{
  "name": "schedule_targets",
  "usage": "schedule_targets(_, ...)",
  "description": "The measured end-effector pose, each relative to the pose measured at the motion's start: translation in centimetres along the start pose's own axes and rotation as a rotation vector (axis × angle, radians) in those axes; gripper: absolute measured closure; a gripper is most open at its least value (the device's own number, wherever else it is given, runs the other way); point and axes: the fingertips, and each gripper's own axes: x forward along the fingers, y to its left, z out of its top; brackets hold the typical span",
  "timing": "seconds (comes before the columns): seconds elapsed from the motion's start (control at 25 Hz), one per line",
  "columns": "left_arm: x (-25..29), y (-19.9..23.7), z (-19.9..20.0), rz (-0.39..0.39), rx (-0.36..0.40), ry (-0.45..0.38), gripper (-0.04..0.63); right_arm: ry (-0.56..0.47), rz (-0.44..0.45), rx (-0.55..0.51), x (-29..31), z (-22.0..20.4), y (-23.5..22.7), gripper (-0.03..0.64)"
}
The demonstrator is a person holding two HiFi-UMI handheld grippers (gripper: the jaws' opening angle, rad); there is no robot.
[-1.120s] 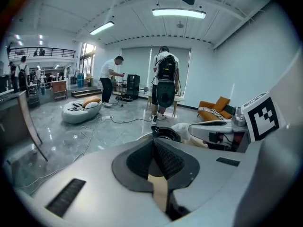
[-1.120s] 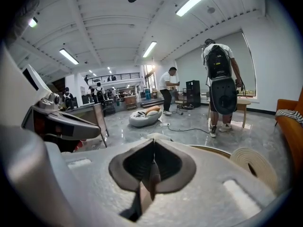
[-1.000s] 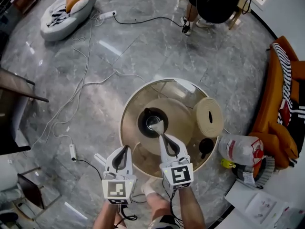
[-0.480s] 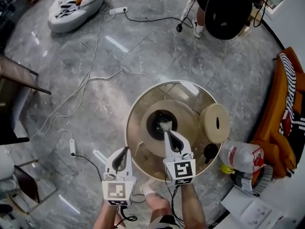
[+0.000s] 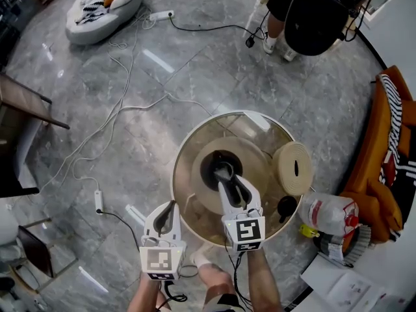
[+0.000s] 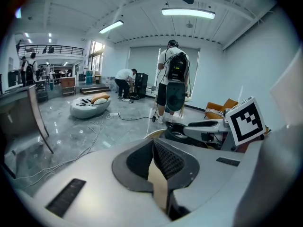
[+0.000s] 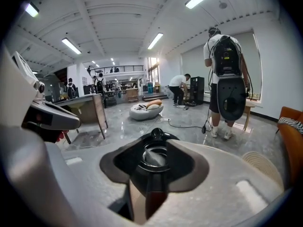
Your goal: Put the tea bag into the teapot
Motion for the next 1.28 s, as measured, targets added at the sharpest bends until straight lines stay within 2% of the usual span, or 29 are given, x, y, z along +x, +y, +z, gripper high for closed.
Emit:
schedule_targets(0.04,-0.1,-0.1,-0.3,-0.005,0.011,0.0,0.577,-0.011,-0.01,-0.003,-0.1,0.1,0.0,0.426)
schedule_targets(0.12,-0.2,-0.1,-0.4,-0.008,0.016,-0.001,0.577,-0.025,-0.022,-0.006,-0.3,0.2,0.0,0.365)
schedule_targets(0.24,-0.4,0.0,-0.5,-0.009,0.017,-0.002,0.575,-0.027,-0.017,0.004,-0.4,0.1,0.2,0.348)
schedule_targets(0.48,-1.2,-0.1,-0.2,-0.014,0.022,-0.007,0.575,-0.034,-0.006,0.011,-1.1,0.7,0.8,0.348)
schedule_targets(0.68,-3.0,0.0,2.2,-0.02,0.045,-0.033,0.575,-0.053,-0.002,0.029,-2.3,2.7,1.5,0.348)
schedule_targets(0.8,-4.5,0.0,4.6,-0.026,0.065,-0.057,0.577,-0.078,0.001,0.054,-3.7,5.1,2.0,0.376)
schedule_targets(1.0,-7.6,-0.9,9.7,-0.049,0.106,-0.107,0.575,-0.13,-0.05,0.044,-7.5,10.0,2.3,0.411)
schedule_targets(1.28,-11.9,-3.6,16.2,-0.133,0.163,-0.173,0.575,-0.199,-0.144,0.041,-14.3,16.6,2.5,0.454)
